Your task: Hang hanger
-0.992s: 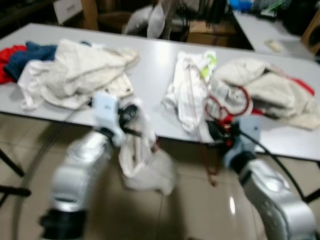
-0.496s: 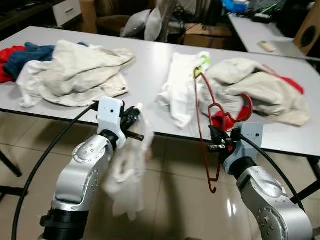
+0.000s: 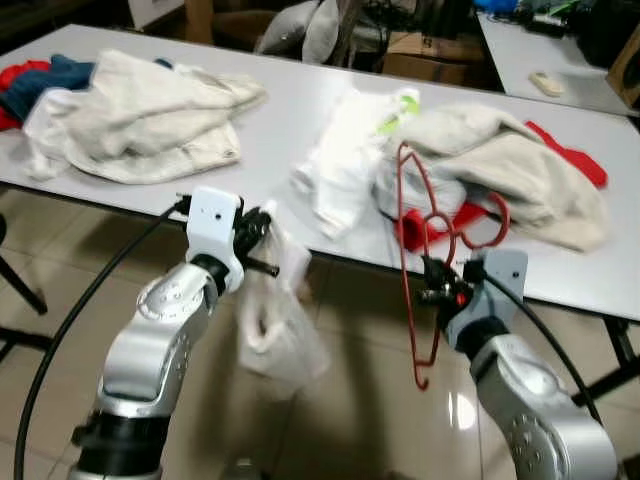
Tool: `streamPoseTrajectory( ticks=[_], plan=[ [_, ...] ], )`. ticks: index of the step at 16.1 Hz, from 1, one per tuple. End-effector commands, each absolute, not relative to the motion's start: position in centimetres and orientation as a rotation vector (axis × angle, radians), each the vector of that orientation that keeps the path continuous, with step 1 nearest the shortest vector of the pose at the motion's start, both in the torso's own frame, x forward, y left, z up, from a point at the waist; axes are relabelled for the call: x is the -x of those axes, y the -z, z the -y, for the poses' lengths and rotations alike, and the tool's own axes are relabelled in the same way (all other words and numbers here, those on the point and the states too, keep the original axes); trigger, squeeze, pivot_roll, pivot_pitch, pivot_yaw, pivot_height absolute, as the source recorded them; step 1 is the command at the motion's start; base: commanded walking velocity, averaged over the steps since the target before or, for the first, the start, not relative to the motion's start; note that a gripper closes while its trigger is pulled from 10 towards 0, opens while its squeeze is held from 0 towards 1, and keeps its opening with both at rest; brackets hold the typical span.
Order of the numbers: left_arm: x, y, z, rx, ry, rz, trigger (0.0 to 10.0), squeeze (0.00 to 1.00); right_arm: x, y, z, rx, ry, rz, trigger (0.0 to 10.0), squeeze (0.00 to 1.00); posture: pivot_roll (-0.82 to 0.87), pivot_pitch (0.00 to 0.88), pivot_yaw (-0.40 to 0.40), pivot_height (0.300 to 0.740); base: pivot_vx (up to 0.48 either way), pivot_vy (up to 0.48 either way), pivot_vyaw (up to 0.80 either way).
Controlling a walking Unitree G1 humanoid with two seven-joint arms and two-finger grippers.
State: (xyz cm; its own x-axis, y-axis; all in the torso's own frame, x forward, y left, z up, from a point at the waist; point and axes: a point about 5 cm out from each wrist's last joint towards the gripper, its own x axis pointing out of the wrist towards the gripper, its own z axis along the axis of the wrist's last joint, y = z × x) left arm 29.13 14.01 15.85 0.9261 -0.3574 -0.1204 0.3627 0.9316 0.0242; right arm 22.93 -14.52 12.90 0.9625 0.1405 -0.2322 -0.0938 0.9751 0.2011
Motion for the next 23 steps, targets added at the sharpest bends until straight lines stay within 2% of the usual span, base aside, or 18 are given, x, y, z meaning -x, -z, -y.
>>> streamPoseTrajectory(
  ticks=[1,11,16,23],
  plan=[
    [-29.33,-16.72,-12.99,-0.051,0.416,-0.078,10.0,0.00,-22.72,-13.15,15.27,-0.175,-0.076,-0.231,10.0,0.00,-0.03,0.049,0.012,0.740,0.000,-0.386,0.00],
    [-29.14,-16.44,-12.90,-0.040,0.416,-0.100,10.0,0.00,-22.72,-12.87,15.24,-0.162,-0.078,-0.262,10.0,0.00,-0.02,0.055,0.006,0.740,0.000,-0.337,0.00],
    [-29.20,-16.14,-13.01,-0.079,0.390,-0.103,10.0,0.00,-22.57,-12.73,14.96,-0.169,-0.087,-0.271,10.0,0.00,-0.03,0.052,0.011,0.740,0.000,0.000,-0.74],
    [-29.67,-16.29,-12.91,-0.043,0.366,-0.085,10.0,0.00,-22.61,-12.95,15.10,-0.145,-0.101,-0.267,10.0,0.00,-0.05,0.037,0.012,0.740,0.000,0.000,-0.80]
  ],
)
